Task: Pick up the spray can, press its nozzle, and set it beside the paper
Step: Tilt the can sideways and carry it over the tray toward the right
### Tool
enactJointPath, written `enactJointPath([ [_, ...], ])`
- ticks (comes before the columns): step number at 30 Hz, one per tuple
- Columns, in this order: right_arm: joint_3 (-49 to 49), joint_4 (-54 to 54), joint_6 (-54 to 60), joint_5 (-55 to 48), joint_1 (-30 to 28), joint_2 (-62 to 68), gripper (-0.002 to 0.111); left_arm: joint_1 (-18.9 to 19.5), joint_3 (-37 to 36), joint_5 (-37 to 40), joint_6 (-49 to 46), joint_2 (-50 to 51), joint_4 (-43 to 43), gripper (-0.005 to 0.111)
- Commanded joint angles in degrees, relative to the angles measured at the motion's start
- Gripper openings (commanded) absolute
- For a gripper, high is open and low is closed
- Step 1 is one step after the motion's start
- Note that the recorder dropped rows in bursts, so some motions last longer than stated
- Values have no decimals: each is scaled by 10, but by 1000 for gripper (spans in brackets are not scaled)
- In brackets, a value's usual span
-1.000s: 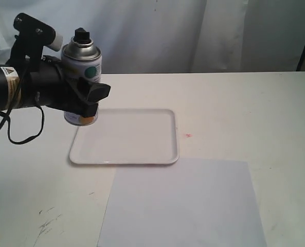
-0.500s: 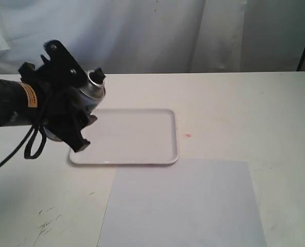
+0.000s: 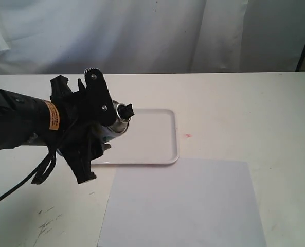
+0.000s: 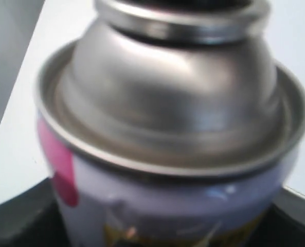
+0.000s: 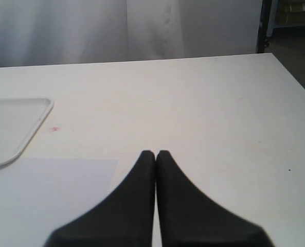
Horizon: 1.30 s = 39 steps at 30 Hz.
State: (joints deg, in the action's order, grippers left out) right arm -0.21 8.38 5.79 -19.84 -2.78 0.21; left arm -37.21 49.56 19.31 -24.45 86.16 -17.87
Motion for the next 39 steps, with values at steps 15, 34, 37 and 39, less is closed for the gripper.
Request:
enactJointPath([
  [15,2,2,-2,0,-2,-2,0,-44,7,81,-8,-6,-2,0],
  [34,2,2,-2,0,-2,-2,0,-95,180,244,-14,140,47,0],
  [37,2,2,-2,0,-2,-2,0,-97,188,245,-32,146,102,0],
  [39,2,2,-2,0,-2,-2,0,-97,188,256,-55,147,123,0],
])
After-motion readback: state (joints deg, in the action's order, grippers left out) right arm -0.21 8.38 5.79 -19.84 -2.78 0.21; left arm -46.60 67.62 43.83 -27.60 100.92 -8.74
